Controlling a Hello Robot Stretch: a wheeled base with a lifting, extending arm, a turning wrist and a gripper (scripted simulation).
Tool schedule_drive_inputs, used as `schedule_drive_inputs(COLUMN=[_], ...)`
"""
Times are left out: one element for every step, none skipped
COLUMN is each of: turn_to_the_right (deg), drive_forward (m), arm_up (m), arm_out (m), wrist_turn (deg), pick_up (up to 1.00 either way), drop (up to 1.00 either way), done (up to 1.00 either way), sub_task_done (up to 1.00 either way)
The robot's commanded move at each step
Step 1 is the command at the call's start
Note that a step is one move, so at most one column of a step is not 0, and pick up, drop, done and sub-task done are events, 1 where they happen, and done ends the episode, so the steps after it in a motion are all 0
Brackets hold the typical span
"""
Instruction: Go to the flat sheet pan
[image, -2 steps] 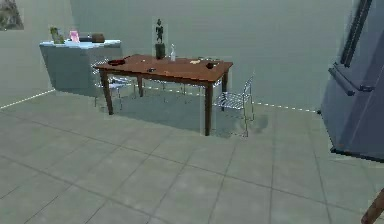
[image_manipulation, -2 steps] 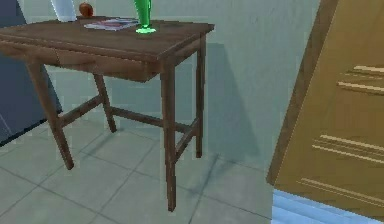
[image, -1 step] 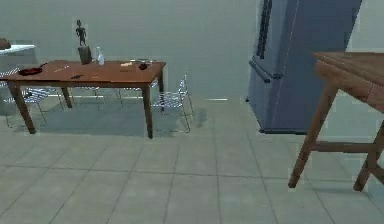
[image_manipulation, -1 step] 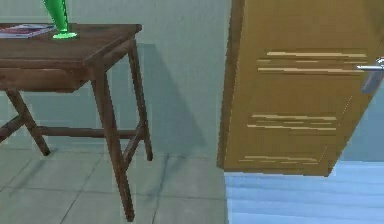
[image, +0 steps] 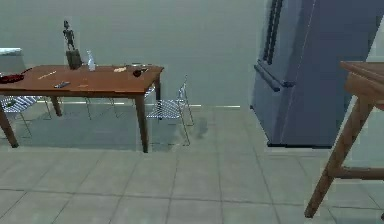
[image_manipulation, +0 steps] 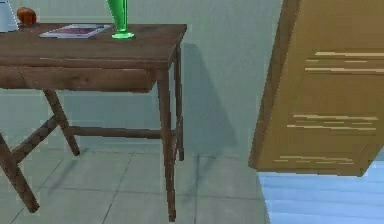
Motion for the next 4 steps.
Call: schedule_drive_inputs(turn_to_the_right=[-45.0, -12.0, 0.0, -3.0], drive_forward=[0.00, 0.00, 1.00, 0.00], arm_up=[0.00, 0.00, 0.00, 0.00], arm_out=[0.00, 0.00, 0.00, 0.00], wrist_turn=[0.0, 0.0, 0.0, 0.0], pick_up=[0.00, 0.00, 0.00, 0.00], drop=[0.00, 0.00, 0.00, 0.00], done=[0.00, 0.00, 0.00, 0.00], sub_task_done=[0.00, 0.00, 0.00, 0.00])
